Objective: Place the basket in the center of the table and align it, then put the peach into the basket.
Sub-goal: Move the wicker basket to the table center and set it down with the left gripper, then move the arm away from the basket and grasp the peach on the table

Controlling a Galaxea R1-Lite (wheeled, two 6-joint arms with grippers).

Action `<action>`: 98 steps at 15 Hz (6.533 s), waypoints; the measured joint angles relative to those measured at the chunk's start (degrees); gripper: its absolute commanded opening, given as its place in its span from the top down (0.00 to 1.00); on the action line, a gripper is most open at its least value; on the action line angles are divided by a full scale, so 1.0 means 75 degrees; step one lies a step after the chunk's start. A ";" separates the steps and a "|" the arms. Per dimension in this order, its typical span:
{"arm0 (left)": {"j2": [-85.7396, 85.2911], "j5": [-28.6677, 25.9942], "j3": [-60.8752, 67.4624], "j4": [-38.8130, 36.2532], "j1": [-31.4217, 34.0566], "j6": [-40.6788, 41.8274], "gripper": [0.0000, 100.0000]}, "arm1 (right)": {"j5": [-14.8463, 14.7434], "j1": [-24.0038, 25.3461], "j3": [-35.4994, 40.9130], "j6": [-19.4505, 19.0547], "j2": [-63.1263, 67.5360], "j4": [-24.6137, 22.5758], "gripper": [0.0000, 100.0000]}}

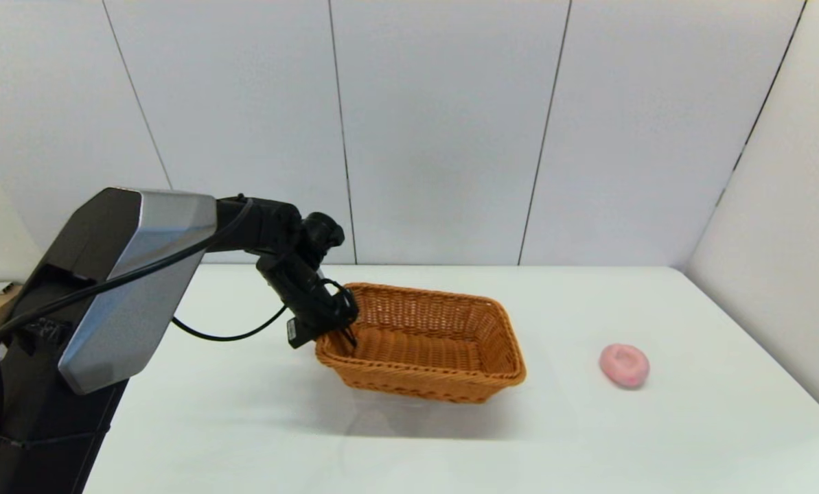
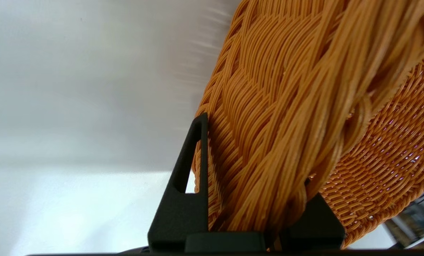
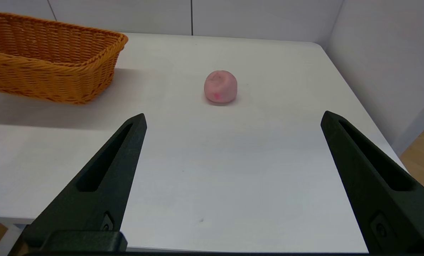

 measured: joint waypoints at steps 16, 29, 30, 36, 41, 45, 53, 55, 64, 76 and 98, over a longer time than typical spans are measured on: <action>-0.0731 0.0338 -0.0114 -0.0302 0.0522 0.0333 0.00 | 0.0011 0.0000 -0.0011 0.0000 0.0013 0.0015 0.00; -0.6240 0.0184 0.3334 0.0388 0.3703 0.3454 0.00 | 0.0011 0.0000 -0.0016 0.0000 0.0013 0.0026 0.00; -0.6921 0.0169 0.3981 0.0193 0.3875 0.3701 0.00 | 0.0011 0.0000 -0.0016 0.0000 0.0013 0.0026 0.00; -1.1121 0.0140 0.6965 -0.0262 0.4346 0.4608 0.00 | 0.0007 0.0000 -0.0016 0.0000 0.0013 0.0029 0.00; -1.3941 0.0143 0.8870 -0.0284 0.4103 0.5062 0.00 | -0.0036 0.0000 -0.0016 0.0011 0.0013 0.0029 0.00; -1.5090 0.0180 0.9531 -0.0093 0.3504 0.5068 0.00 | -0.0039 0.0000 -0.0016 0.0015 0.0013 0.0026 0.00; -1.6921 0.0982 1.0853 -0.0335 0.2536 0.5024 0.00 | 0.0007 0.0002 -0.0016 0.0011 0.0013 0.0029 0.00; -1.7142 0.1422 1.1607 -0.1159 0.2653 0.5024 0.00 | 0.0011 0.0000 -0.0016 0.0015 0.0013 0.0026 0.00; -1.8366 0.2690 1.4128 -0.4988 0.2679 0.5528 0.00 | 0.0015 0.0000 0.0013 0.0024 0.0013 -0.0088 0.00; -1.8536 0.2804 1.4684 -0.6277 0.2669 0.5359 0.00 | -0.0018 -0.0003 -0.3080 0.0896 0.2861 0.2025 0.00; -1.8536 0.2804 1.4684 -0.6274 0.2669 0.5359 0.00 | -0.1068 0.0115 -0.8657 0.2336 1.5783 0.0723 0.00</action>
